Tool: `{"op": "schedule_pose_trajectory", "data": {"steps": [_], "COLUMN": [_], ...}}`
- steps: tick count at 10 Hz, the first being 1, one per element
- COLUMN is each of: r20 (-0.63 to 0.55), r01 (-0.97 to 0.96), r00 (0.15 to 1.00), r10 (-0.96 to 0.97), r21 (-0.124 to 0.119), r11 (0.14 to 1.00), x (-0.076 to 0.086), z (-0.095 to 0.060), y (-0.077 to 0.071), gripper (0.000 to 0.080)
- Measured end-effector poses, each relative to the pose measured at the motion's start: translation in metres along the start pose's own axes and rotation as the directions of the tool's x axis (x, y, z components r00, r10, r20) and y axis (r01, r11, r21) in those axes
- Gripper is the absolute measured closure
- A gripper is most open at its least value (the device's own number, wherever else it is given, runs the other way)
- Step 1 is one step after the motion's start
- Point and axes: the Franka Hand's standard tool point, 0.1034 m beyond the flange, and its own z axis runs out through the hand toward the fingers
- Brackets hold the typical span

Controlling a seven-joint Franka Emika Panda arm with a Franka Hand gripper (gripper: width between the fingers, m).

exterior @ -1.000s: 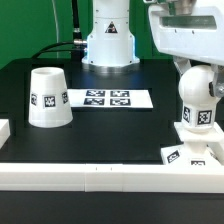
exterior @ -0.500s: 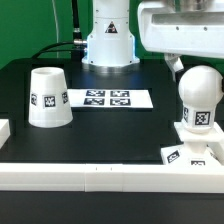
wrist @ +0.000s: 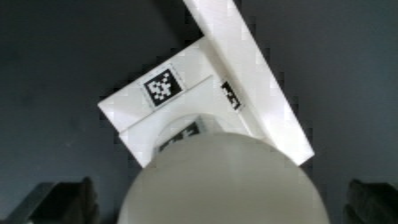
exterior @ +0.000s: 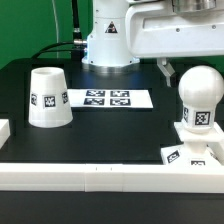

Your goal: Assemble lamp

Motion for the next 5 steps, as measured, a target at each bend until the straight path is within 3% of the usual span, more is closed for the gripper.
{"op": "schedule_pose_trajectory", "data": {"steps": [3, 5], "r20": [-0.01, 0.0], "r01": [0.34, 0.528], "r00": [0.94, 0.848], "r10": [-0.342, -0.53], "r21": [-0.056, -0.087], "r11": [0.939, 0.845], "x": [0.0028, 0.0039], "z": [-0.001, -0.0015], "y": [0.0034, 0.0037], "gripper": [0.0101, 0.0101]}}
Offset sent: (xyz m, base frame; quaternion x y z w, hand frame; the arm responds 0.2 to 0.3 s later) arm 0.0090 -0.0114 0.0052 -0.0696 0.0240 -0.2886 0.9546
